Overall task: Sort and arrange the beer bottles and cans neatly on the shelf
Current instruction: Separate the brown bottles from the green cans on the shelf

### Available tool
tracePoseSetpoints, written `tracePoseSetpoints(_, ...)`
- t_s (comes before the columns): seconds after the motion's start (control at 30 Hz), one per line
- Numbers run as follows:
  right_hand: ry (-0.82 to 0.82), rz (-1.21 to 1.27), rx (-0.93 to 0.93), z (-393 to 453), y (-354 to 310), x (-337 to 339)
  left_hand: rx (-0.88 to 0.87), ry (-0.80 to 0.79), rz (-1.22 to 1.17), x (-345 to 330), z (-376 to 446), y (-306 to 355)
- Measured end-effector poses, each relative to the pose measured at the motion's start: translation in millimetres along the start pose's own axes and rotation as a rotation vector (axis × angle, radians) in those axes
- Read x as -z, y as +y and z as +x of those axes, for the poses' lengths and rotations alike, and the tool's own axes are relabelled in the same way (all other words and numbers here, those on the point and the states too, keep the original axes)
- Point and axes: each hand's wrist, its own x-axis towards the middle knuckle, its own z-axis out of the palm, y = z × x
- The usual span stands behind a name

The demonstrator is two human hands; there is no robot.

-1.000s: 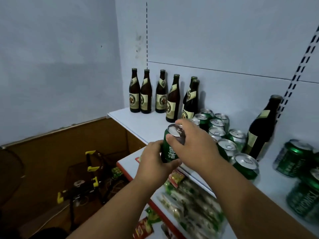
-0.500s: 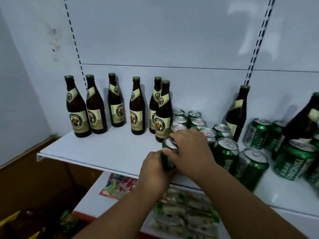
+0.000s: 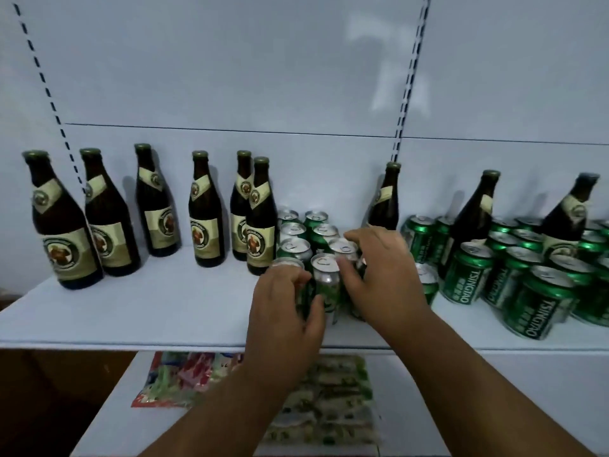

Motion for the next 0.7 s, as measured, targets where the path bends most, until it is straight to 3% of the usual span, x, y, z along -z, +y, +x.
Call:
tracePoseSetpoints(0.27, 0.078, -0.139, -0.252, -55, 118, 123, -0.166, -0.263, -0.284, -103, -6, 114)
tracePoseSetpoints(0.7, 0.086, -0.252, -0.431, -165, 333, 323, -0.172, -0.434, -0.513, -314, -79, 362)
